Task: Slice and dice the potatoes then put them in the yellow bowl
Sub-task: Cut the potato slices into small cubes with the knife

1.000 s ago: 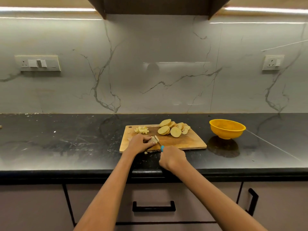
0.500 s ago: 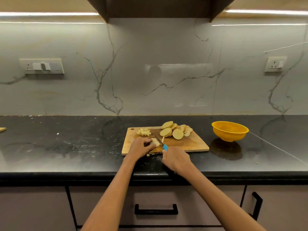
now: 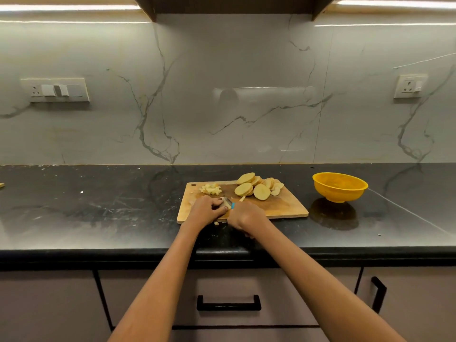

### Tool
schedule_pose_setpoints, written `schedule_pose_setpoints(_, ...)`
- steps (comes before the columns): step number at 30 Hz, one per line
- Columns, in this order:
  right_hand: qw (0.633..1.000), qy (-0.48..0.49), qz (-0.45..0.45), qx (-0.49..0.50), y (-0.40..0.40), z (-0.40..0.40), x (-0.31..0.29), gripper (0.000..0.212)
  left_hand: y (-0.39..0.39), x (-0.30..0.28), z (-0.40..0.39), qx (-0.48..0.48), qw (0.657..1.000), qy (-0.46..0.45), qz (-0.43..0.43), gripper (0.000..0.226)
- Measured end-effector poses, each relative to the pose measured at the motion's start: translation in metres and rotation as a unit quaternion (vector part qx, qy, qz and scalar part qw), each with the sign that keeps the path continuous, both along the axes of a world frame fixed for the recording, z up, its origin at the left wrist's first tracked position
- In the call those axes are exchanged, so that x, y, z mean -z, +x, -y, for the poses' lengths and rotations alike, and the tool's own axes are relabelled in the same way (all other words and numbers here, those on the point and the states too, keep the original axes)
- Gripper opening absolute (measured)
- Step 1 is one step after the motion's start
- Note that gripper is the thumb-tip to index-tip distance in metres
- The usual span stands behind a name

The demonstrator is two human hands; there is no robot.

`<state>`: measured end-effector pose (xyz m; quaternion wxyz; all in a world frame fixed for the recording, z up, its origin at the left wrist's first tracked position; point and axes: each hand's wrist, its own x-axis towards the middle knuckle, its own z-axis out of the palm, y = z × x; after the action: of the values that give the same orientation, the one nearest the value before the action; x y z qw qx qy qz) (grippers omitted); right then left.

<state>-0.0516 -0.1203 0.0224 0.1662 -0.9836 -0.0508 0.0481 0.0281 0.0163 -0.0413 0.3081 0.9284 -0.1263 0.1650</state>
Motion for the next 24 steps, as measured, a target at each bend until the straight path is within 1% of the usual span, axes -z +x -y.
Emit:
schedule_pose_setpoints(3,1.0,-0.017,0.011,0.0,0.0,0.0,0.003,0.028,-0.001,0.0,0.001,0.006,1.0,0.012,-0.003,0.021)
schedule_pose_setpoints(8,0.998,-0.053,0.033,-0.012,-0.011,0.009,0.009,0.028,0.0,0.0,0.0,-0.003,1.0,0.011,-0.008,0.021)
schedule_pose_setpoints(11,0.997,-0.065,0.025,-0.019,-0.022,0.018,0.01,0.027,0.001,0.0,0.0,-0.016,1.0,0.004,-0.003,0.032)
schedule_pose_setpoints(13,0.998,-0.063,0.016,-0.022,-0.03,0.023,0.009,0.026,-0.001,0.0,0.001,-0.02,1.0,-0.001,-0.001,0.035)
schedule_pose_setpoints(16,0.998,-0.065,0.001,-0.024,-0.038,0.032,0.001,0.024,-0.006,0.001,0.002,-0.009,1.0,0.001,-0.003,0.023)
schedule_pose_setpoints(18,0.997,-0.071,0.002,-0.029,-0.037,0.039,-0.008,0.03,-0.008,0.002,0.001,0.001,1.0,0.0,0.004,0.018)
schedule_pose_setpoints(21,0.998,-0.035,0.043,-0.024,-0.02,0.041,-0.012,0.034,-0.011,0.0,0.002,-0.007,0.999,-0.031,0.031,0.026)
schedule_pose_setpoints(24,0.998,0.0,0.07,-0.008,-0.003,0.029,0.001,0.037,-0.012,0.0,0.001,-0.023,0.998,-0.052,0.036,0.03)
